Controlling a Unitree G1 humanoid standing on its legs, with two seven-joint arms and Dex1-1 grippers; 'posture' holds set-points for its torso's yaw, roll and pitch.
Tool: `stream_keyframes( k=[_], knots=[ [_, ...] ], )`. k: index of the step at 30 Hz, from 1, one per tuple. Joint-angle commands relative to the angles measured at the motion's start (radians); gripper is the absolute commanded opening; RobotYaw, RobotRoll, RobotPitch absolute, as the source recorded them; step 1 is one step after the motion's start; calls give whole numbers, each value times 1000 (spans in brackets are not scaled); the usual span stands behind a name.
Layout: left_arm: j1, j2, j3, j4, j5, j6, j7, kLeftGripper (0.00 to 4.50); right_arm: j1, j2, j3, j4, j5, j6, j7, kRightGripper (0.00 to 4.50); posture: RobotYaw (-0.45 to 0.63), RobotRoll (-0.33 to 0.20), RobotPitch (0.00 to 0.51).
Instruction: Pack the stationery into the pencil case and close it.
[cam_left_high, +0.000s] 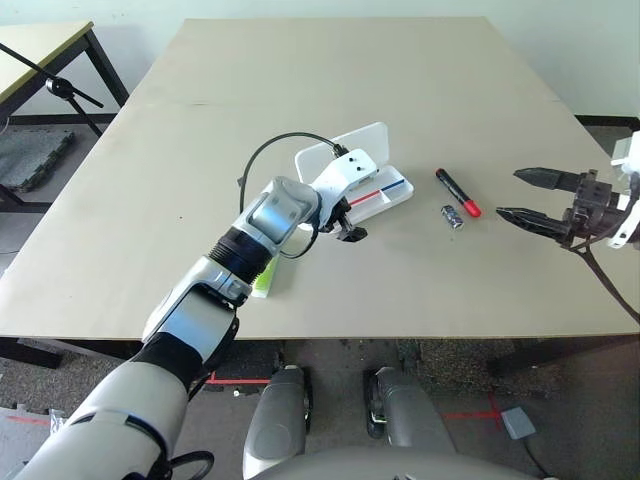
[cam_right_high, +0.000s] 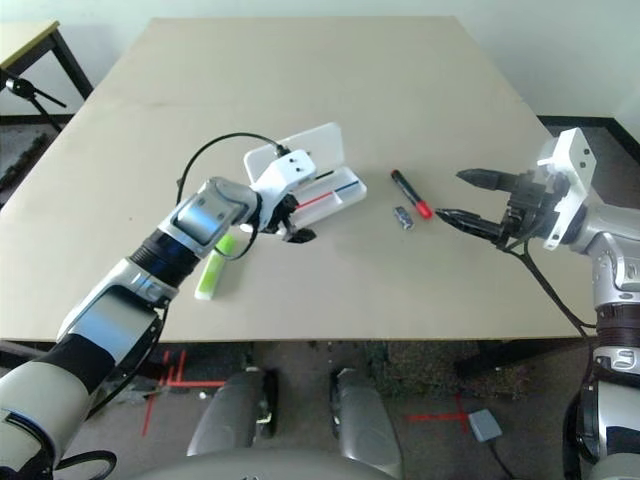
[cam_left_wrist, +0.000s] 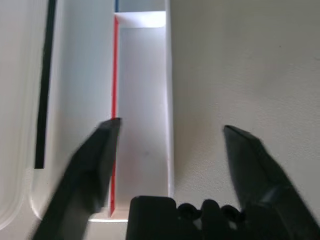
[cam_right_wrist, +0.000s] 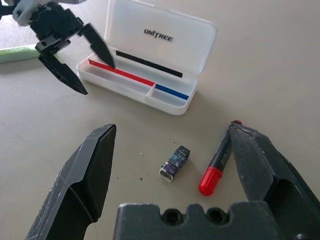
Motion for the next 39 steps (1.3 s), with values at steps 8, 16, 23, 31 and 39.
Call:
stream_keyframes(
  k=[8,16,23,31,39],
  knots=[
    [43,-16,-12,28,45,-41,-6,17,-3,-5,-15,4,9,4,-4,4500,145,0,110],
    [51,-12,-7,88,73,-105,-17,17,-3,2,-16,6,9,0,-12,4500,144,0,107],
    [44,26,14,61,67,-196,-66,17,4,-6,-22,13,8,-5,-13,4500,141,0,107],
    [84,165,25,-105,31,-385,-272,17,-2,-37,-35,50,4,-13,-2,4500,145,0,108],
    [173,261,20,-323,23,-347,-381,17,-14,-44,-28,91,-1,-29,0,4500,164,0,103]
  ],
)
